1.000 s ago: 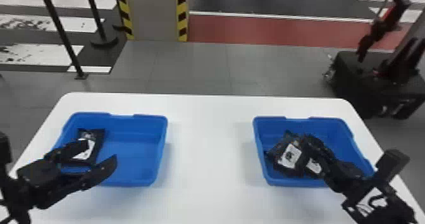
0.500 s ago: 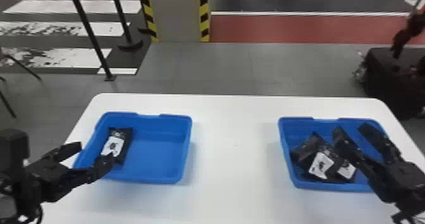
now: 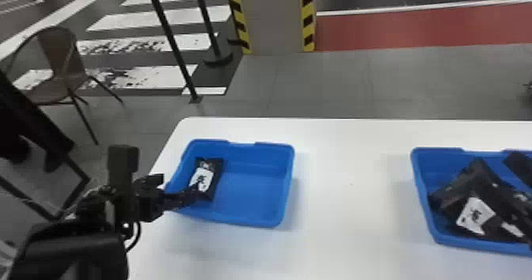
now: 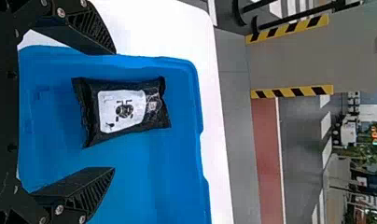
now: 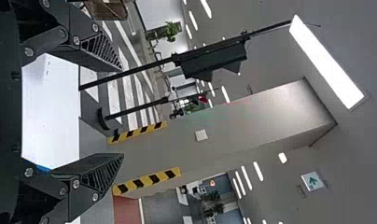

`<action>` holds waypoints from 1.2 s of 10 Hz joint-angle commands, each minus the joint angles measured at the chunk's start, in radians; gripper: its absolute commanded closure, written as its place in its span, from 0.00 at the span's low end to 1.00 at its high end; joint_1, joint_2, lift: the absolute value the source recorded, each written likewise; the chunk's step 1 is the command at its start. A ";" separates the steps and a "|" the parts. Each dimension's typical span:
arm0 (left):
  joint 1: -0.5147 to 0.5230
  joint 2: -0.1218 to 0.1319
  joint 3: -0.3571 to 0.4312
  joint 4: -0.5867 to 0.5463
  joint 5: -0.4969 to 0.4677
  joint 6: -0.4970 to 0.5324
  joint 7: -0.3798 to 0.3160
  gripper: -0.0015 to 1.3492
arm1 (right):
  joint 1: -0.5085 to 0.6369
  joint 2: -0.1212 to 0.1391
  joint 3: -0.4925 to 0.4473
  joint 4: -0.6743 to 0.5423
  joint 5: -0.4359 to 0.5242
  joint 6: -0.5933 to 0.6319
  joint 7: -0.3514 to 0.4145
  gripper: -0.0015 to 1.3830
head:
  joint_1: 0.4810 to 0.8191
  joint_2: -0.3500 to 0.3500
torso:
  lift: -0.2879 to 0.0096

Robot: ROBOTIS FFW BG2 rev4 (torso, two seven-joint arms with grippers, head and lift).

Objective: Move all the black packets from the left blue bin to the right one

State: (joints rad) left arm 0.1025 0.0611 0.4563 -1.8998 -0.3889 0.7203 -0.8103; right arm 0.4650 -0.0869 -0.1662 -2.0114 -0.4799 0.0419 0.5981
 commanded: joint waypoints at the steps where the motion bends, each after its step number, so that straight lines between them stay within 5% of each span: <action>1: -0.066 0.020 -0.053 0.077 -0.022 0.040 0.014 0.12 | -0.001 0.001 0.004 0.000 -0.003 0.012 0.002 0.30 | 0.63 0.85 | 0.60; 8: -0.235 0.037 -0.151 0.301 -0.111 0.131 0.046 0.12 | -0.004 0.003 0.021 0.030 -0.029 0.027 0.009 0.30 | 0.63 0.82 | 0.60; 12: -0.260 0.036 -0.176 0.318 -0.154 0.212 0.057 0.12 | -0.006 0.003 0.027 0.044 -0.045 0.032 0.011 0.30 | 0.63 0.82 | 0.60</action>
State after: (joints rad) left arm -0.1554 0.0976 0.2853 -1.5821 -0.5390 0.9178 -0.7540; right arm 0.4589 -0.0844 -0.1397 -1.9696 -0.5224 0.0735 0.6094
